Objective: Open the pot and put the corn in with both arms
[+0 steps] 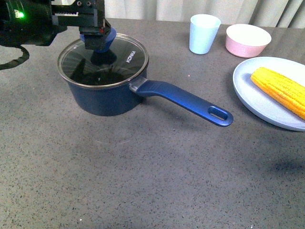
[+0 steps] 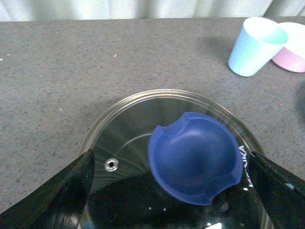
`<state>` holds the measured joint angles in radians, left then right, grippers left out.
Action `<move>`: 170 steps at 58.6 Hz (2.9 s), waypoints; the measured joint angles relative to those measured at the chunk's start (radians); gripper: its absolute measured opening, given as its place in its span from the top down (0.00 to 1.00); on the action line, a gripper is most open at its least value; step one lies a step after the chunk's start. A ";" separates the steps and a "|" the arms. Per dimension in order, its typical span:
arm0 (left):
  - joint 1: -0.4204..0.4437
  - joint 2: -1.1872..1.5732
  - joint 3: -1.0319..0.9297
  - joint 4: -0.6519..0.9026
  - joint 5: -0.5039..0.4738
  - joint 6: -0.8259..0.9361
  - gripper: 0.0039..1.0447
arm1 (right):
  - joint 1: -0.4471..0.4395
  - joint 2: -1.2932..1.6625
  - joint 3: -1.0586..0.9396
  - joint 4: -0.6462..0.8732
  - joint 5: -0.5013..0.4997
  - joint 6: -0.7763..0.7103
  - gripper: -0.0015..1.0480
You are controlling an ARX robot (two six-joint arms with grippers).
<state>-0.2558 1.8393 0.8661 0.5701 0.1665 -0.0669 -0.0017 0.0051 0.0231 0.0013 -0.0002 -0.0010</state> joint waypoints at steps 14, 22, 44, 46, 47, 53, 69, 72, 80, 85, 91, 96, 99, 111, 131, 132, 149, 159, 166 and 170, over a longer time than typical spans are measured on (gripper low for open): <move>-0.023 0.032 0.011 0.000 0.018 0.003 0.08 | 0.000 0.000 0.000 0.000 0.000 0.000 0.09; -0.034 0.045 0.018 0.000 0.019 0.012 0.08 | 0.000 0.000 0.000 0.000 0.000 0.000 0.09; -0.055 0.094 0.059 0.000 -0.003 0.034 0.08 | 0.000 0.000 0.000 0.000 0.000 0.000 0.09; -0.056 0.099 0.066 0.000 -0.009 0.034 0.08 | 0.000 0.000 0.000 0.000 0.000 0.000 0.09; -0.057 0.101 0.068 0.000 -0.011 0.035 0.08 | 0.000 0.000 0.000 0.000 0.000 0.000 0.09; -0.059 0.114 0.087 -0.001 -0.022 0.037 0.08 | 0.000 0.000 0.000 0.000 0.000 0.000 0.09; -0.060 0.145 0.121 -0.010 -0.066 0.045 0.08 | 0.000 0.000 0.000 0.000 0.000 0.000 0.09; -0.061 0.148 0.121 -0.010 -0.072 0.047 0.08 | 0.000 0.000 0.000 0.000 0.000 0.000 0.09; -0.064 0.149 0.121 -0.010 -0.089 0.048 0.21 | 0.000 0.000 0.000 0.000 0.000 0.000 0.09; -0.066 0.149 0.121 -0.010 -0.101 0.047 0.36 | 0.000 0.000 0.000 0.000 0.000 0.000 0.09; -0.070 0.147 0.121 -0.012 -0.115 0.054 0.42 | 0.000 0.000 0.000 0.000 0.000 0.000 0.09; -0.070 0.130 0.121 -0.028 -0.120 0.055 0.42 | 0.000 0.000 0.000 0.000 0.000 0.000 0.09; -0.070 0.111 0.121 -0.042 -0.122 0.055 0.42 | 0.000 0.000 0.000 0.000 0.000 0.000 0.09; -0.011 -0.031 0.110 -0.060 -0.107 0.045 0.42 | 0.000 0.000 0.000 0.000 0.000 0.000 0.09; 0.291 -0.005 0.081 0.026 -0.096 0.096 0.42 | 0.000 0.000 0.000 0.000 0.000 0.000 0.09; 0.306 0.003 0.081 0.039 -0.100 0.098 0.42 | 0.000 0.000 0.000 0.000 0.000 0.000 0.09; 0.375 0.140 0.025 0.136 -0.103 0.092 0.42 | 0.000 0.000 0.000 0.000 0.000 0.000 0.09; 0.373 0.193 0.019 0.174 -0.095 0.090 0.42 | 0.000 0.000 0.000 0.000 0.000 0.000 0.09; 0.366 0.225 0.014 0.196 -0.092 0.090 0.42 | 0.000 0.000 0.000 0.000 0.000 0.000 0.09; 0.364 0.241 0.010 0.208 -0.093 0.088 0.42 | 0.000 0.000 0.000 0.000 0.000 0.000 0.09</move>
<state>0.1085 2.0808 0.8757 0.7784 0.0738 0.0212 -0.0017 0.0051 0.0231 0.0013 0.0002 -0.0006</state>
